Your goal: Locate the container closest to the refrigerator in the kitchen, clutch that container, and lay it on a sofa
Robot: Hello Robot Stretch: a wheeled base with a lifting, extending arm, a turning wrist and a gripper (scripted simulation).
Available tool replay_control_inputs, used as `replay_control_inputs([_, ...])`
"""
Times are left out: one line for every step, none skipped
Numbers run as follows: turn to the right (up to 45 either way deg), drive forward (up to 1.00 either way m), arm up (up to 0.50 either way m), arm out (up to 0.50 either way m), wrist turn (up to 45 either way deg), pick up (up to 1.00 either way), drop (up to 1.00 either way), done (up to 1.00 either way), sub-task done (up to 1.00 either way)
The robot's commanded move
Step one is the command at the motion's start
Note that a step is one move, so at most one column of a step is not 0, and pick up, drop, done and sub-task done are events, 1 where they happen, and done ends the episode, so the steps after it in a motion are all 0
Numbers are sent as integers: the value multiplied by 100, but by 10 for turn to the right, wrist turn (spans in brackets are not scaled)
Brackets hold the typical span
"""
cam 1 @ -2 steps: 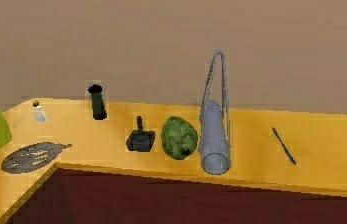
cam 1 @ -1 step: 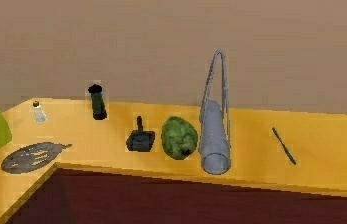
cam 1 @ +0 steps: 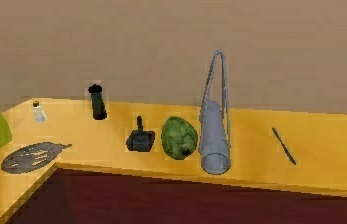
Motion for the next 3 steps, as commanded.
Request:
replay_control_inputs([0, 0, 0, 0, -450, 0, 0, 0, 0])
replay_control_inputs([0, 0, 0, 0, -450, 0, 0, 0, 0])
replay_control_inputs([0, 0, 0, 0, -150, 0, 0, 0, 0])
